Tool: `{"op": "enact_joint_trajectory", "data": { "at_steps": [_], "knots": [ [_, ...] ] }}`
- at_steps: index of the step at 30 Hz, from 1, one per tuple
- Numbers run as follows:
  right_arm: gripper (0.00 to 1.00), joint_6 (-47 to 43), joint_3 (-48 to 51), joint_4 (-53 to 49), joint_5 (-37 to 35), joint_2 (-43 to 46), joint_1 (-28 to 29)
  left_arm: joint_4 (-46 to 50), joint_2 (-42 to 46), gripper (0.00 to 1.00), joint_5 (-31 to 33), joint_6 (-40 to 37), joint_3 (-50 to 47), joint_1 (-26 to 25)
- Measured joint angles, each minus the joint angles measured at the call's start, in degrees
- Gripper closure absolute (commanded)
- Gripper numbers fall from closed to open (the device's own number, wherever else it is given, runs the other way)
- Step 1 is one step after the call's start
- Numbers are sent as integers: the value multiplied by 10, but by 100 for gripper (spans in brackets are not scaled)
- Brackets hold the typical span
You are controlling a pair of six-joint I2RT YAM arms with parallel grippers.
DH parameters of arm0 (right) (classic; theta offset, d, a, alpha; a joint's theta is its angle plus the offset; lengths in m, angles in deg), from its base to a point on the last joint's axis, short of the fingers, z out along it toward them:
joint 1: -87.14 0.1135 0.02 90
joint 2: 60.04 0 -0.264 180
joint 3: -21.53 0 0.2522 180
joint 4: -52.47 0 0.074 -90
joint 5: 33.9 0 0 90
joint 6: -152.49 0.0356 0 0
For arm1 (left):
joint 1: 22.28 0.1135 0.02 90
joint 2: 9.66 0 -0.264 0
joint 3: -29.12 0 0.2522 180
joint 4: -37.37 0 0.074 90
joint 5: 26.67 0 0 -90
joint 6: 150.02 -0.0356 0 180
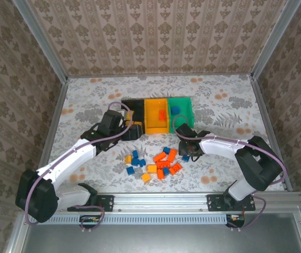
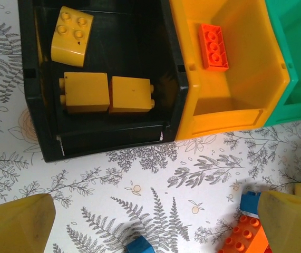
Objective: Sort the legos into containers by color
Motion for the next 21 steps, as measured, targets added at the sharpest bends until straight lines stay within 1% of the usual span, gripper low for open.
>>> {"op": "enact_joint_trajectory", "data": {
  "at_steps": [4,8,9,11,15,16,21],
  "knots": [
    [60,-3,2,-5,-3,18,0,-2,0,0,-2,0,0,4],
    [66,-14,-6,-21,-7,67,-3,-7,0,0,-5,2,-5,5],
    [66,-17,-12,-23,-8,76,-4,-8,0,0,-6,3,-6,5],
    [63,-26,-38,-35,-9,91,-9,-8,0,0,-8,4,-8,5],
    [61,-42,-93,-43,-11,92,-20,-8,3,0,-9,5,-9,7],
    [60,-45,-99,-42,-11,91,-22,-8,6,0,-9,5,-11,8],
    [61,-49,-101,-48,-9,61,-31,-7,17,0,-9,6,-16,10]
  ]
}}
